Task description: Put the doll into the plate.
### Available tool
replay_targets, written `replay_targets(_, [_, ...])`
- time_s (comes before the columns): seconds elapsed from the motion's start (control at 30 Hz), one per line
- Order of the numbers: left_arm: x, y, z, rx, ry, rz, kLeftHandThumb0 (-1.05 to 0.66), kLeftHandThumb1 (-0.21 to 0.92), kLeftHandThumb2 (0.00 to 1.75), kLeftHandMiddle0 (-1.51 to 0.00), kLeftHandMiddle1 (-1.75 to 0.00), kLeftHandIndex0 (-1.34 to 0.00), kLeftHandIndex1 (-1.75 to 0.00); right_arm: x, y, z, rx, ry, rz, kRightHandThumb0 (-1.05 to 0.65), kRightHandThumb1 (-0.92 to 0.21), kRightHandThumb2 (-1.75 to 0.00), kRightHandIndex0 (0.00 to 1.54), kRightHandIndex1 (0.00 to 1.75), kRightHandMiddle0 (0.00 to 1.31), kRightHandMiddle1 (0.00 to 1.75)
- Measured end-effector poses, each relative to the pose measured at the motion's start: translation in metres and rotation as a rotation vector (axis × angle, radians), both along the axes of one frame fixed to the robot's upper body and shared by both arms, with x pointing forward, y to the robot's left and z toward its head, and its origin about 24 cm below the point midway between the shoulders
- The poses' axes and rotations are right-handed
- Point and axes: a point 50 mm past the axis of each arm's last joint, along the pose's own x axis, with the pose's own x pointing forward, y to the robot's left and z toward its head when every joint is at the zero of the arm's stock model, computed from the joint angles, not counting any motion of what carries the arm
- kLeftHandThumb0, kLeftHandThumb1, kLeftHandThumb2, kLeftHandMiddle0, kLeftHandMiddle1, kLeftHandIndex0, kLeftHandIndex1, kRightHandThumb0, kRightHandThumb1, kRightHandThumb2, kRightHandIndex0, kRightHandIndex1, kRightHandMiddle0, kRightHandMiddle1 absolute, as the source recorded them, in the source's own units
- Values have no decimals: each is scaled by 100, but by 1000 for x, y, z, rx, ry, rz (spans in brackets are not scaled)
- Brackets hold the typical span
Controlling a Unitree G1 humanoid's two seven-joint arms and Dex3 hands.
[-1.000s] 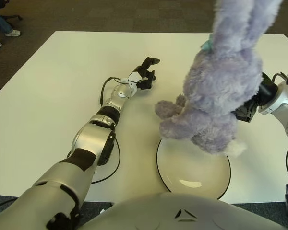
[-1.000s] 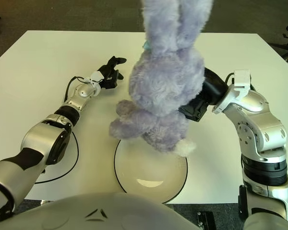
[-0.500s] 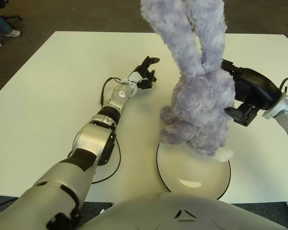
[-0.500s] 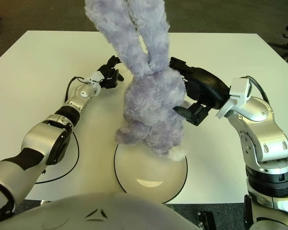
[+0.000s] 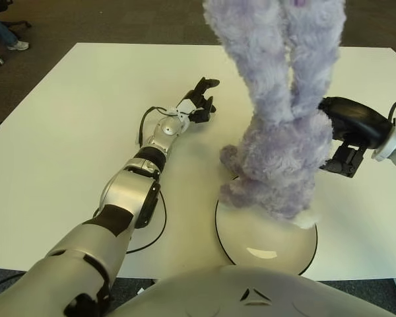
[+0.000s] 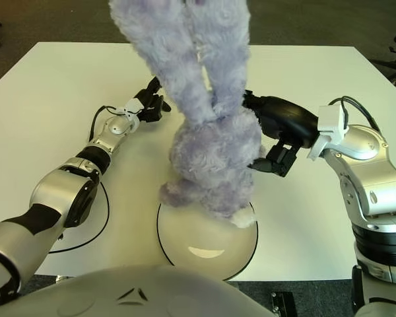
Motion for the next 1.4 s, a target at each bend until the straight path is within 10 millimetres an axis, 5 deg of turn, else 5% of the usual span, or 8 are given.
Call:
replay_targets(0.43, [0,0,0,1,3,0,-95,92,99,-34,-92,0,-79,2,-1,3,4,-14,72,-62,-26,-93,4,78,0,78])
replay_targets(1.0, [0,-1,-1,0,5,8,-96,92,100,-35,-92,0,-78,1,-6,2,39,10,88,-61,-23,-95,2,87,0,85])
replay_targets(1.4, [0,-1,-1,-1,3,12,-96,92,100,-34,-92,0,-80,-3,-15,0,105,54,77,-78,-42,-79,2,89,0,81])
